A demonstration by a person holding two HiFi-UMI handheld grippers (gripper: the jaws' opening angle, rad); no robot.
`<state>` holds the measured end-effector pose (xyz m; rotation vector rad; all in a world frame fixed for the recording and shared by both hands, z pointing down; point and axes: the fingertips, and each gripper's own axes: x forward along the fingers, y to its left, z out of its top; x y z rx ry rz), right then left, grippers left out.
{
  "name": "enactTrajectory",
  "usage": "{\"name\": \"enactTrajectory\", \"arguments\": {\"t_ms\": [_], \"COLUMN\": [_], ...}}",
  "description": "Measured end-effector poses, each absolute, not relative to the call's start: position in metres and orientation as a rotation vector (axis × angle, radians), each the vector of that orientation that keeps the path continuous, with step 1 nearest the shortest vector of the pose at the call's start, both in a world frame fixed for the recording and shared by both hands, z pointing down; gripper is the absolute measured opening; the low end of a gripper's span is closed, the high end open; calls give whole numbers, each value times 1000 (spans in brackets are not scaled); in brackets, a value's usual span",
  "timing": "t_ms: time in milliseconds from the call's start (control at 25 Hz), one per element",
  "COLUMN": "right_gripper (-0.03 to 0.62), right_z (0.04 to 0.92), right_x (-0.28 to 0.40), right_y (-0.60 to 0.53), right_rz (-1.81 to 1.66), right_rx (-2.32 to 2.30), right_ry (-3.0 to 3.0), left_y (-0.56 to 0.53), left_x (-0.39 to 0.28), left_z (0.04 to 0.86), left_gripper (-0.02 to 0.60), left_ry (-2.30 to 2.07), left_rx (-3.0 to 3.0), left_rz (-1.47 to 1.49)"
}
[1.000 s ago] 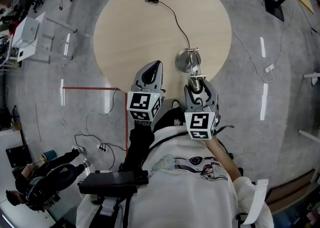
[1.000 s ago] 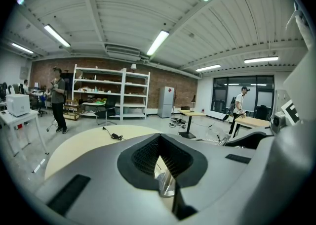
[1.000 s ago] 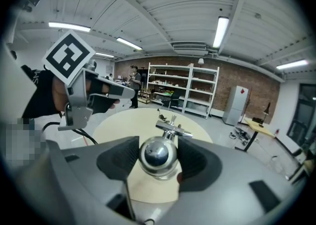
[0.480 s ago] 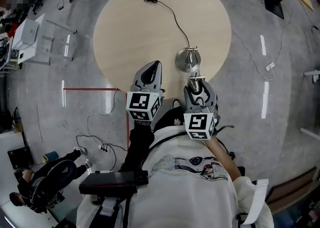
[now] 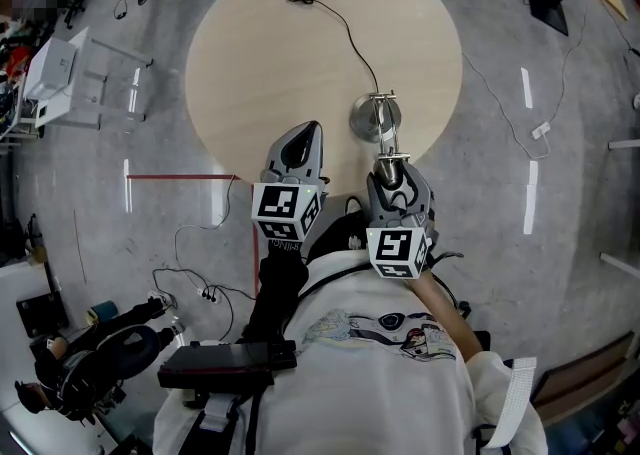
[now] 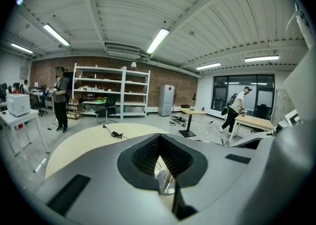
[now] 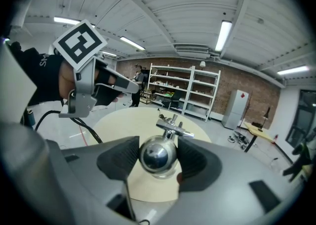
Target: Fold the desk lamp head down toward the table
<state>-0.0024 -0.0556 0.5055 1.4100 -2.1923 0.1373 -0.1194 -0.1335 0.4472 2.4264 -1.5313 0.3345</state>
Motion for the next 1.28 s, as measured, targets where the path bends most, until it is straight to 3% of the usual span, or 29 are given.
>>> {"name": "enactTrajectory", "arguments": {"t_ms": [1280], "right_gripper": [252], "right_z": [540], "right_x": [5], "right_y": [-47], "right_rz": [22], "right_rx": [1438], "right_ry": [-2222], "left_y": [-131], "left_x": [-116], "left_z": [463], "left_gripper": [3], "left_ry": [-1497], "left_rx": [2408], "left_rz": [399]}}
